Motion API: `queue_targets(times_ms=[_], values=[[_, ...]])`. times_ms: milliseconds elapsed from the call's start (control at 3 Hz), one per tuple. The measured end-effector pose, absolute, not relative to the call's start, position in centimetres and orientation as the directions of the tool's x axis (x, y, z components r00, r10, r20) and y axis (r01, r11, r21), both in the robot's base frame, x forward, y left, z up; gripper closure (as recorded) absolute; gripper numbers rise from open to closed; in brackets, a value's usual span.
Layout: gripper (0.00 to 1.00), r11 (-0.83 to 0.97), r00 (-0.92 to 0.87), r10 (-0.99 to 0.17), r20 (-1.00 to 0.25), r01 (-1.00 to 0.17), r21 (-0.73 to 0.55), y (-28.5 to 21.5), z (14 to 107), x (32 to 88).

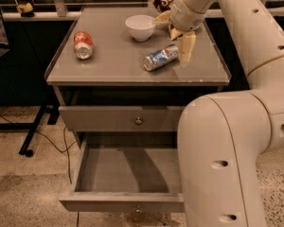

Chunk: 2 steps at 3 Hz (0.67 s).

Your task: Place redbull can into middle drawer

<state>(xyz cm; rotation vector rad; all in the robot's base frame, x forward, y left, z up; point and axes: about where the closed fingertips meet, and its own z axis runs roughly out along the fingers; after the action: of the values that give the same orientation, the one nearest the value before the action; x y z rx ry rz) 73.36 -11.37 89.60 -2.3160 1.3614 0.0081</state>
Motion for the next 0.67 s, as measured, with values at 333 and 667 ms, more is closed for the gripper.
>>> queue_targets(times_ms=[333, 667], values=[[0.00, -0.459, 0.549, -0.814, -0.189, -0.809, -0.367, -9.9, 89.5, 74.0], [0.00, -0.507, 0.581, -0.800, -0.149, -0.788, -0.350, -8.2, 89.2, 74.7]])
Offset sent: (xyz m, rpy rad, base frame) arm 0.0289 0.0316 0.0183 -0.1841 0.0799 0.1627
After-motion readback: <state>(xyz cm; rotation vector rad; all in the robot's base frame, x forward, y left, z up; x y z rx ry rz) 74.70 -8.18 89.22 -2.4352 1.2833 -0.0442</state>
